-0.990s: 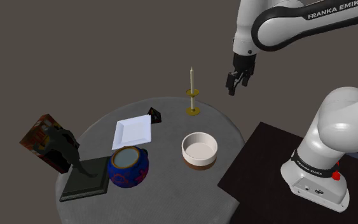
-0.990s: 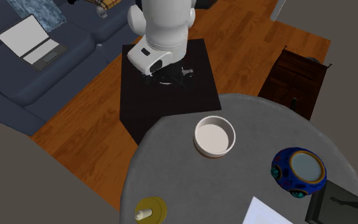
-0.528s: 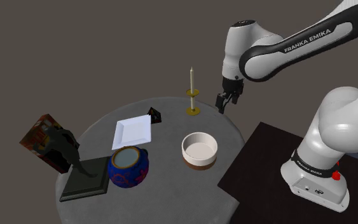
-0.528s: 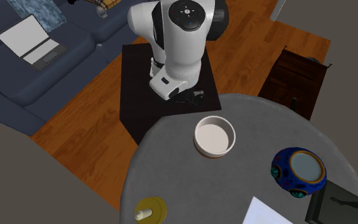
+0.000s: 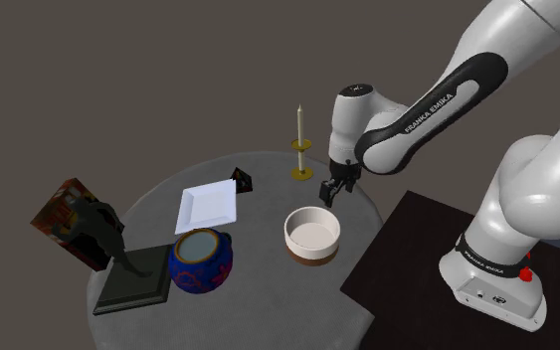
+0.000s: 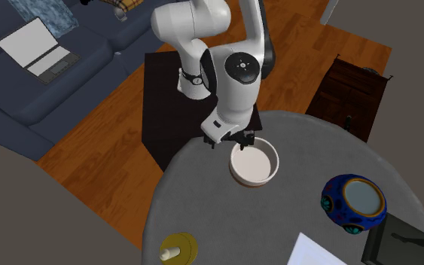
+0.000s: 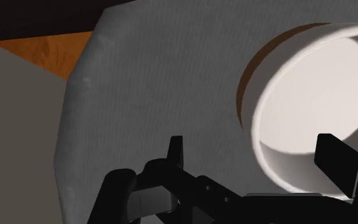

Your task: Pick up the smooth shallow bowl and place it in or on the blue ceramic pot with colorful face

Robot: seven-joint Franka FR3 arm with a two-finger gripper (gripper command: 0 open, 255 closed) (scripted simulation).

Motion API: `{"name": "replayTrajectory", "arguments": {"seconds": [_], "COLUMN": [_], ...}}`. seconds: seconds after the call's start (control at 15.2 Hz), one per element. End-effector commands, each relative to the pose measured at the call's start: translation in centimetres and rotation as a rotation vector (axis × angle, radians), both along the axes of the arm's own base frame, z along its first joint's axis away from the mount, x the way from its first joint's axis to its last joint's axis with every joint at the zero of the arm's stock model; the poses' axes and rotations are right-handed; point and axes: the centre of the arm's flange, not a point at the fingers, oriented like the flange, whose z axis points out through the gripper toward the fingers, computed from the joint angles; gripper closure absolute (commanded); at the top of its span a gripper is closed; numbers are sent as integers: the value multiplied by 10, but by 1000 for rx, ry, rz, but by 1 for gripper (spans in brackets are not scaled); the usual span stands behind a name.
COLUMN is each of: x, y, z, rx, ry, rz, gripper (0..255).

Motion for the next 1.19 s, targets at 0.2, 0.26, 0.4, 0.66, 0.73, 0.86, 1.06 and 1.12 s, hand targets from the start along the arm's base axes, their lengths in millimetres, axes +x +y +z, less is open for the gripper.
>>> {"name": "replayTrajectory", "arguments": {"seconds": [0.2,0.26,0.4,0.66,0.73,0.86,1.06,1.12], "x": [11,11,12,13,13,13,13,13], "y": [18,18,18,18,18,18,18,18], "z": [-48,-53,-64,-83,-83,-83,-83,-83], "rx": [9,9,9,9,9,9,9,9], "ry": [-11,-11,-11,-11,-11,-11,-11,-11], "rz": [-7,-7,-7,-7,-7,-7,-7,-7], "gripper": [0,0,0,0,0,0,0,0]}}
